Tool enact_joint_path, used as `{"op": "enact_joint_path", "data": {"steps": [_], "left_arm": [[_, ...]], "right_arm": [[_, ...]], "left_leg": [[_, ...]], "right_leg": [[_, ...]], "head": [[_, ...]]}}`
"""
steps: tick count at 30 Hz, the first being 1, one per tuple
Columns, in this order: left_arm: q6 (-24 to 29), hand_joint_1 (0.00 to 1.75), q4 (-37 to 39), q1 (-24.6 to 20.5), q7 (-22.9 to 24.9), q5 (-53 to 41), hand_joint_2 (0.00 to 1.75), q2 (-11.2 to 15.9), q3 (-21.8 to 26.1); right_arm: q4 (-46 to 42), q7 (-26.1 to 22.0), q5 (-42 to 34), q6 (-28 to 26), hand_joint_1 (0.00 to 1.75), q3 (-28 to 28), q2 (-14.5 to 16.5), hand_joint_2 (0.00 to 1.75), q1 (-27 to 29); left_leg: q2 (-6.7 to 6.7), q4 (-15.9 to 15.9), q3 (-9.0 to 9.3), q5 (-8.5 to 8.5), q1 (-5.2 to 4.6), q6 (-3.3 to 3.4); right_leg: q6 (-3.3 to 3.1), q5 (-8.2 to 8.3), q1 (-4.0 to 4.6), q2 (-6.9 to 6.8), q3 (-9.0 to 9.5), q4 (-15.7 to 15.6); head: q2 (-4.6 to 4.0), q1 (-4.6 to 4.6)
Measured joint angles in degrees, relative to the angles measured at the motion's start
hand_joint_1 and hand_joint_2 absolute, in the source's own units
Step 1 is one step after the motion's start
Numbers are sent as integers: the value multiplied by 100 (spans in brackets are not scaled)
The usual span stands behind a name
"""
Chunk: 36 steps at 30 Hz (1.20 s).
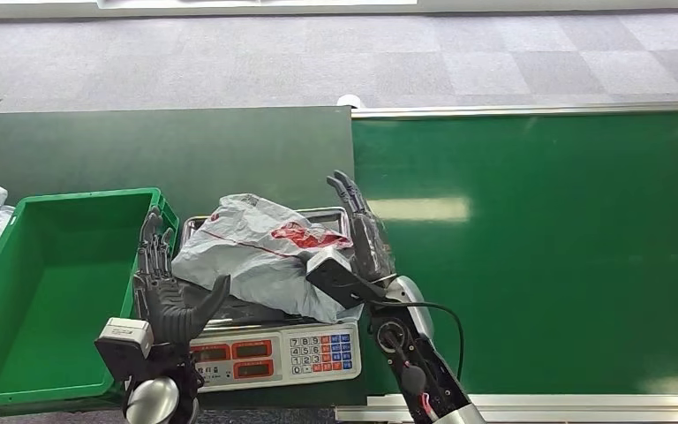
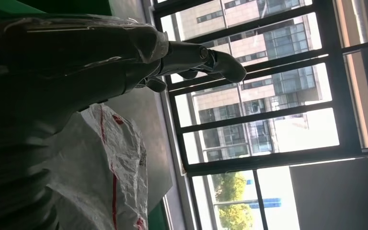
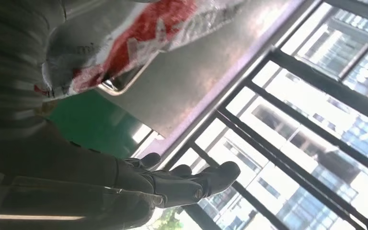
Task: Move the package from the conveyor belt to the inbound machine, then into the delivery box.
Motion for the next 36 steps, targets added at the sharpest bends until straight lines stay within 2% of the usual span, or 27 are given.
{"op": "enact_joint_path", "data": {"steps": [6,11,16,20,26,36], "left_arm": [[-66,0,-14,24,-9,-98,175,-40,-80],[-122,0,24,10,3,-180,175,-52,-250],[-149,0,165,-71,98,-303,175,-66,-477],[61,0,369,-216,421,-792,175,-64,-659],[441,0,1019,-726,858,-1549,175,-89,-918],[727,0,2344,-1735,1223,-2014,175,-239,-1106]], "right_arm": [[-1095,-323,-757,-482,0,-191,-56,175,445],[-1784,-791,-1263,-847,0,-298,-78,175,817],[-2196,-1123,-1507,-1089,0,-322,-102,175,1094],[-2348,-1342,-1677,-1220,0,-305,-103,175,1212],[-2391,-1375,-1727,-1284,0,-184,-103,175,1230],[-2391,-1328,-1803,-1281,0,65,-103,175,1163]], "left_leg": [[3,0,-1,-2,-1,0],[3,0,0,-2,-1,0],[4,0,0,-2,0,0],[4,0,0,-1,-1,0],[2,0,2,0,-1,0],[2,1,1,1,-1,0]], "right_leg": [[0,0,-1,1,-3,-1],[0,0,-1,1,-3,-1],[0,0,-1,1,-3,-1],[0,0,-1,1,-3,-1],[1,2,-1,1,0,-1],[1,2,-1,1,0,-1]], "head": [[0,-1],[0,-1],[0,-1],[0,-1],[0,-1],[0,-1]]}}
